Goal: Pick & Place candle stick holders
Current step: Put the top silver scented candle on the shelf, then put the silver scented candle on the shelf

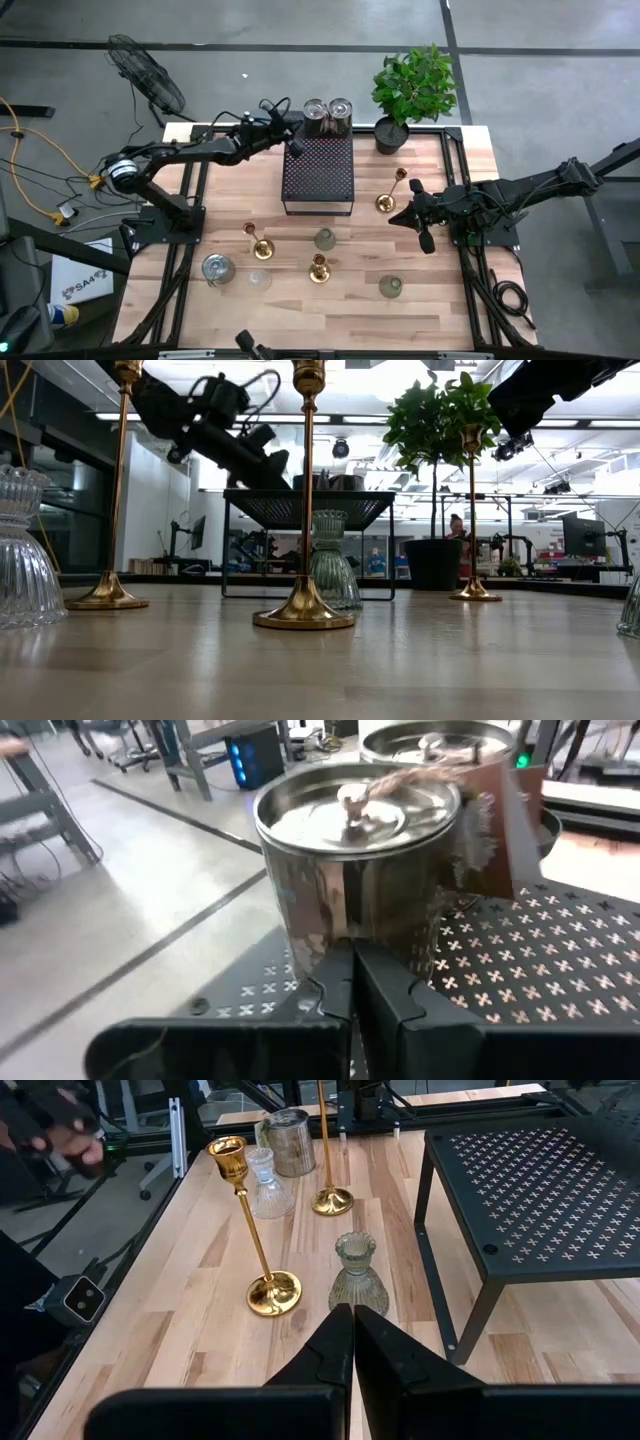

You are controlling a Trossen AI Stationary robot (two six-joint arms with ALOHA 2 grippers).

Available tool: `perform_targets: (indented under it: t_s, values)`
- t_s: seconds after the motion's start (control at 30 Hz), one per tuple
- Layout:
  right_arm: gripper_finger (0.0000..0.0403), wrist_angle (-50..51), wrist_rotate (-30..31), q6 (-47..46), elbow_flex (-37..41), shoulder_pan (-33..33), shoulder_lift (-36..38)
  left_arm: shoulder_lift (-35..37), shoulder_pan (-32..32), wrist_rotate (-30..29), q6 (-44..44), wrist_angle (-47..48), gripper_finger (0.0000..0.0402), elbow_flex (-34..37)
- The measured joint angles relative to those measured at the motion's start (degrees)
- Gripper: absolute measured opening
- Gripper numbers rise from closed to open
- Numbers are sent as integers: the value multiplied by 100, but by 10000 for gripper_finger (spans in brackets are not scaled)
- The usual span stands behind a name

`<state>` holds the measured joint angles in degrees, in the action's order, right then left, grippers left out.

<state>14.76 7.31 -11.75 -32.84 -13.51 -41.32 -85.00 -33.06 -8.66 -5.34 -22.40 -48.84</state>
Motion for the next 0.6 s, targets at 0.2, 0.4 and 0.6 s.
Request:
perform_targets:
  t_s: [0.2, 0.4, 0.6]
  values:
    - [4, 0, 1, 0, 0, 1, 1, 998, 1, -317, -478, 1392, 0, 0]
    - [4, 0, 2, 0, 0, 1, 0, 2227, 7, -392, -346, 3169, 0, 0]
    - [4, 0, 2, 0, 0, 1, 1, 3365, 204, -373, 520, 5020, 0, 0]
